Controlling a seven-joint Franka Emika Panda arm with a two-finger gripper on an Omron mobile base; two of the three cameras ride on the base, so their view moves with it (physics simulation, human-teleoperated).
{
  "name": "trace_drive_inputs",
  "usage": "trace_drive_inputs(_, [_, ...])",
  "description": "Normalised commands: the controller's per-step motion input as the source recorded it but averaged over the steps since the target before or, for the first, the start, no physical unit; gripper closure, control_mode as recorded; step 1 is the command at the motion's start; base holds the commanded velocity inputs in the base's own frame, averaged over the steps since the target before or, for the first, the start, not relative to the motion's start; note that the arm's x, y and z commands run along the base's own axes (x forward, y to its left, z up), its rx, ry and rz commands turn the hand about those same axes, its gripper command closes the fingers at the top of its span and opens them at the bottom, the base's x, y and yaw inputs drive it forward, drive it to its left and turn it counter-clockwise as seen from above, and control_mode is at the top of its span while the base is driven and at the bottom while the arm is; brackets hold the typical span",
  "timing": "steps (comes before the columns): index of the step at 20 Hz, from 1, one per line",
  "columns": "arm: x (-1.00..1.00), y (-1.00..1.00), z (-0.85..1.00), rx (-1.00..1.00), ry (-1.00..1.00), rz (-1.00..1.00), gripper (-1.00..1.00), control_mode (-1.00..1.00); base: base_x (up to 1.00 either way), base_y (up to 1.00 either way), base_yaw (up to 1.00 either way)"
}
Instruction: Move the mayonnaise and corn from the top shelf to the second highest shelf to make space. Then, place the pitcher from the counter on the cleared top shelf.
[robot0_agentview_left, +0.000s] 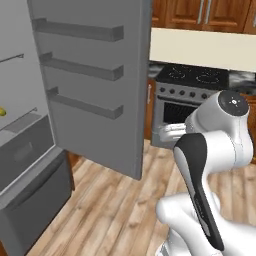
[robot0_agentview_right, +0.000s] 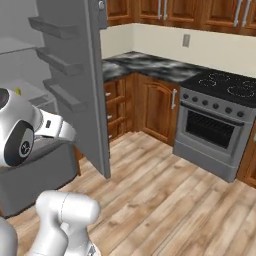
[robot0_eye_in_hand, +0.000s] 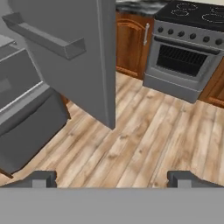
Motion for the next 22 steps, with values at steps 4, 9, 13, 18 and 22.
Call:
trace_drive_inputs(4, [0.0, 0.0, 0.0, 0.0, 0.0, 0.0, -1.0, 1.0, 0.24, -0.43, -0.45])
trace_drive_inputs(9, [0.0, 0.0, 0.0, 0.0, 0.0, 0.0, -1.0, 1.0, 0.37, -0.57, -0.33])
trace_drive_inputs(13, [0.0, 0.0, 0.0, 0.0, 0.0, 0.0, -1.0, 1.0, 0.6, -0.55, -0.12])
trace_drive_inputs(18, [0.0, 0.0, 0.0, 0.0, 0.0, 0.0, -1.0, 1.0, 0.9, -0.45, 0.05])
trace_drive_inputs(22, [0.0, 0.0, 0.0, 0.0, 0.0, 0.0, -1.0, 1.0, 0.97, -0.27, 0.24])
